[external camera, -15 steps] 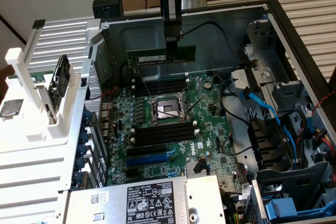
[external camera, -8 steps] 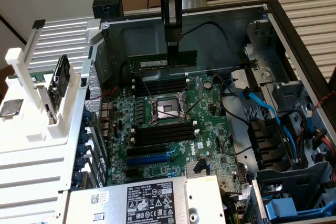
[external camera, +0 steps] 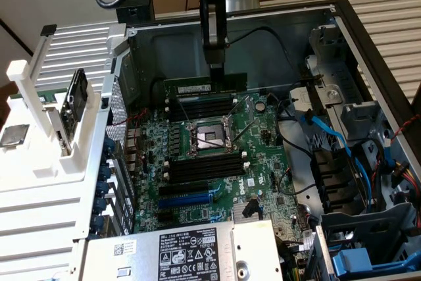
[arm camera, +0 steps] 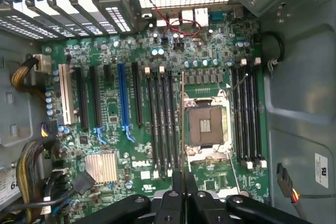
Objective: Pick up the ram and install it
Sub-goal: 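Pick up the ram and move it above insertion slot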
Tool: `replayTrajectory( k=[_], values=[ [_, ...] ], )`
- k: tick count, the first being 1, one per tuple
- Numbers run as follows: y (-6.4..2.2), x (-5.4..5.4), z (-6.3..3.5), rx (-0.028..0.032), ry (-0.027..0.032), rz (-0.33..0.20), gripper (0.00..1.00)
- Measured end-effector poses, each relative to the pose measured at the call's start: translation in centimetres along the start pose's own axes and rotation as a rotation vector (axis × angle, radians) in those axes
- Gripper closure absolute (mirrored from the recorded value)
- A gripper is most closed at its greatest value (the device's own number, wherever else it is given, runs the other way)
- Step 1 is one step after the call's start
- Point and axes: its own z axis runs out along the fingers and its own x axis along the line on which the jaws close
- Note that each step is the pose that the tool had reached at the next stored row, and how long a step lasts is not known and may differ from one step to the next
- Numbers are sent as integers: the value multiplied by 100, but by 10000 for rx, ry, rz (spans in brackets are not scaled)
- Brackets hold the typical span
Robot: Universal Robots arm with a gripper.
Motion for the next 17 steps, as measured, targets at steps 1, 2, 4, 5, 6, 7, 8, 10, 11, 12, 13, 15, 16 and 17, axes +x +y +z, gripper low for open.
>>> replayTrajectory(
  k=[1, 2, 4, 5, 6, 7, 8, 10, 11, 12, 13, 15, 16, 17],
  values=[
    [5, 57, 56, 21, -1, 9, 88],
    [2, 129, 100, 29, -2, 9, 88],
    [-1, 223, 185, 36, -5, 9, 88],
    [1, 230, 214, 35, -3, 10, 88],
    [1, 230, 233, 36, -2, 10, 88],
    [2, 230, 252, 35, -2, 5, 88],
    [3, 230, 288, 35, -3, -42, 88],
    [4, 230, 317, 36, -8, -161, 88],
    [5, 231, 339, 35, -13, -312, 88],
    [6, 231, 347, 35, -13, -356, 88],
    [6, 230, 355, 35, -8, -381, 88],
    [8, 231, 360, 34, 9, -386, 88],
    [10, 231, 370, 38, 17, -385, 88],
    [15, 231, 384, 39, 31, -385, 88]
  ],
)
